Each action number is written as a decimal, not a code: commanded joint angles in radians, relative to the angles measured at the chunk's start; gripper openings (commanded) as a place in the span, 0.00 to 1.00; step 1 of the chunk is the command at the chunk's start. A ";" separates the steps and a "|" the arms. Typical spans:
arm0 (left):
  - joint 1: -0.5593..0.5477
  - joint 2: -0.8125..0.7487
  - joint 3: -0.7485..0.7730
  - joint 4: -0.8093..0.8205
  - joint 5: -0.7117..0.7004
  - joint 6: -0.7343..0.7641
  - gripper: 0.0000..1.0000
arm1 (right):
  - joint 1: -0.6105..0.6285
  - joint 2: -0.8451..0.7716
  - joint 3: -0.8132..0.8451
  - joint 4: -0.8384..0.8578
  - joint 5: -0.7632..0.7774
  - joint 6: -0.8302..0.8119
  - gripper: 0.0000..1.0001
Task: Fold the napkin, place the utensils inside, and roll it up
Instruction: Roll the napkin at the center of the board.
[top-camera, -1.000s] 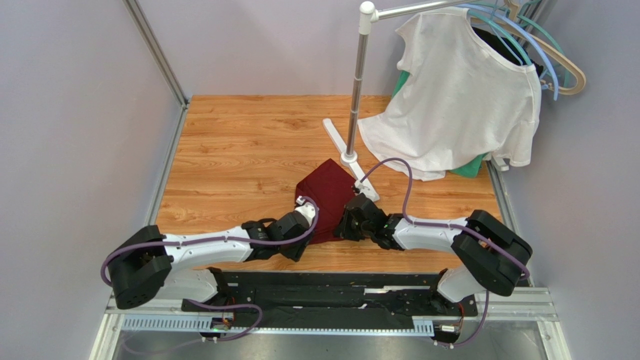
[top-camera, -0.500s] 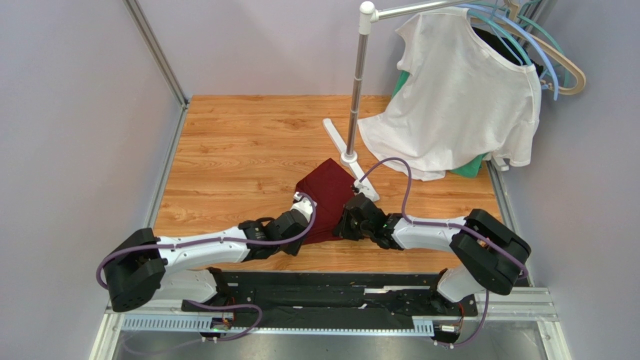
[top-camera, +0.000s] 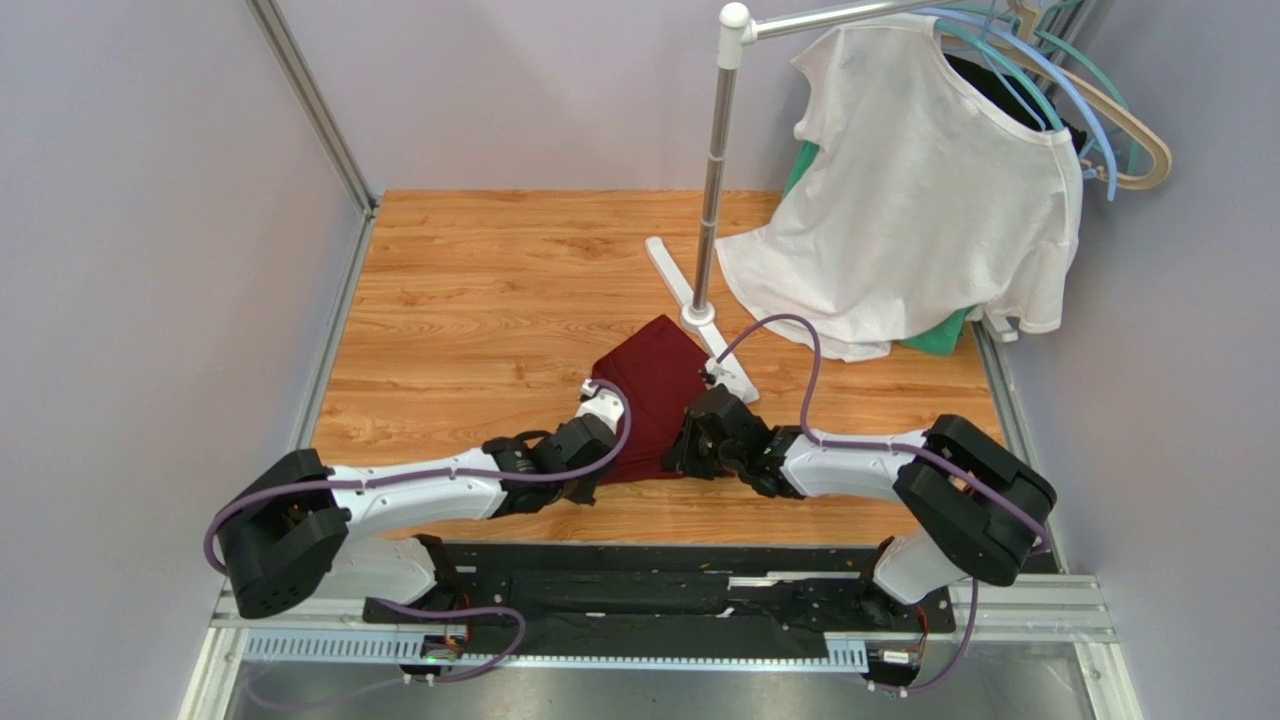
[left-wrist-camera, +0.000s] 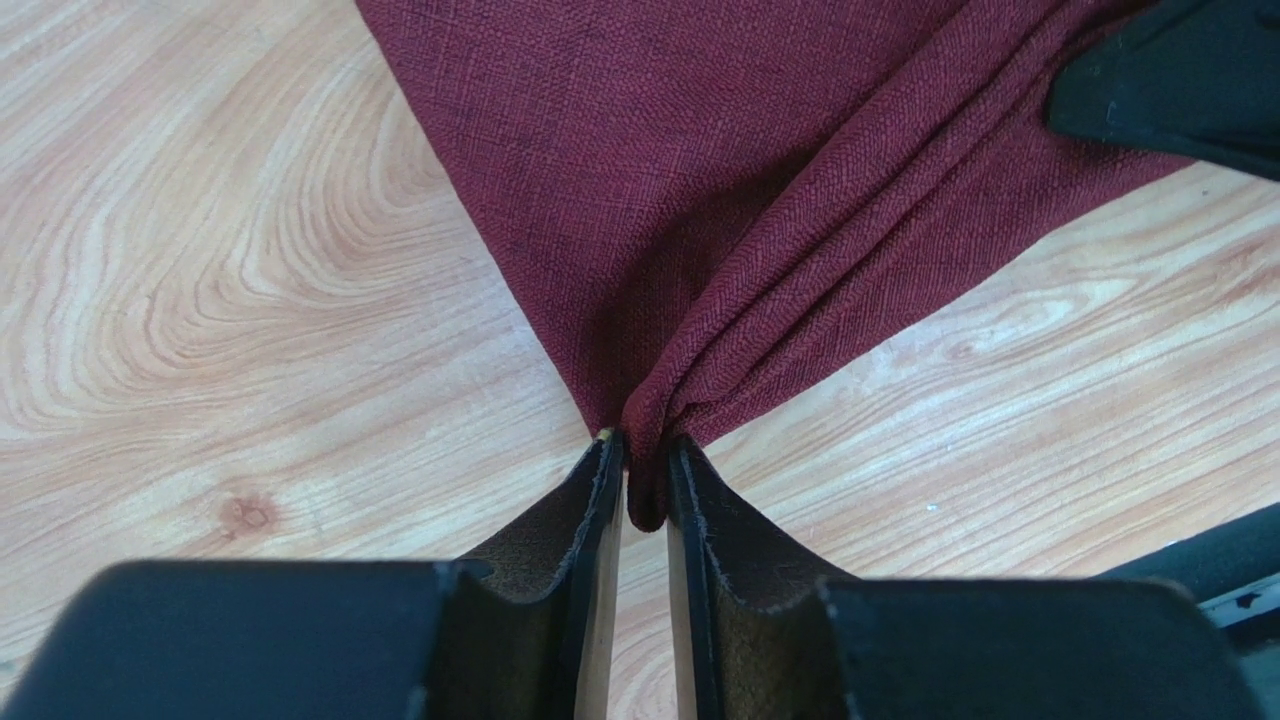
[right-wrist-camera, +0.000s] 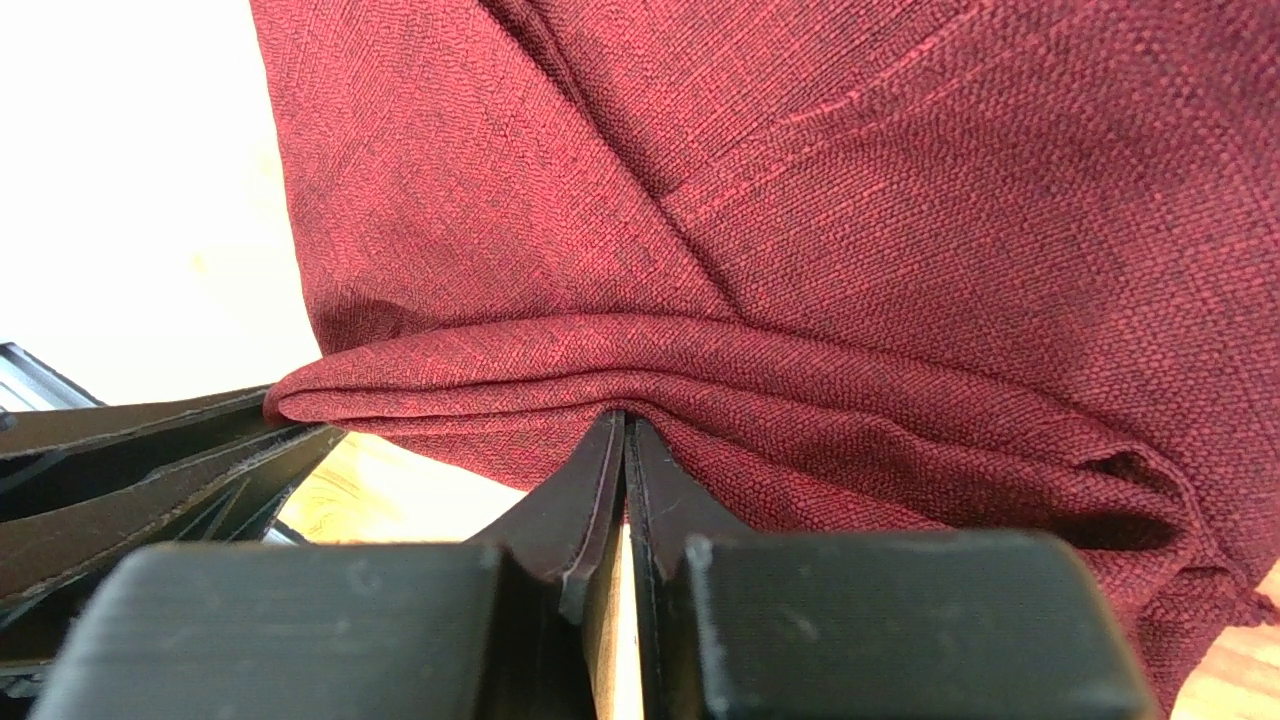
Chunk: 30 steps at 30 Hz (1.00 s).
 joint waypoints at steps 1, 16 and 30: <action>0.027 -0.052 -0.004 0.021 -0.018 -0.022 0.28 | -0.004 0.051 -0.027 -0.121 0.039 -0.021 0.07; 0.152 -0.012 -0.054 0.126 0.134 -0.030 0.50 | -0.004 0.055 -0.021 -0.126 0.033 -0.029 0.06; 0.202 0.000 -0.121 0.226 0.182 -0.098 0.31 | -0.006 0.060 -0.024 -0.124 0.024 -0.036 0.06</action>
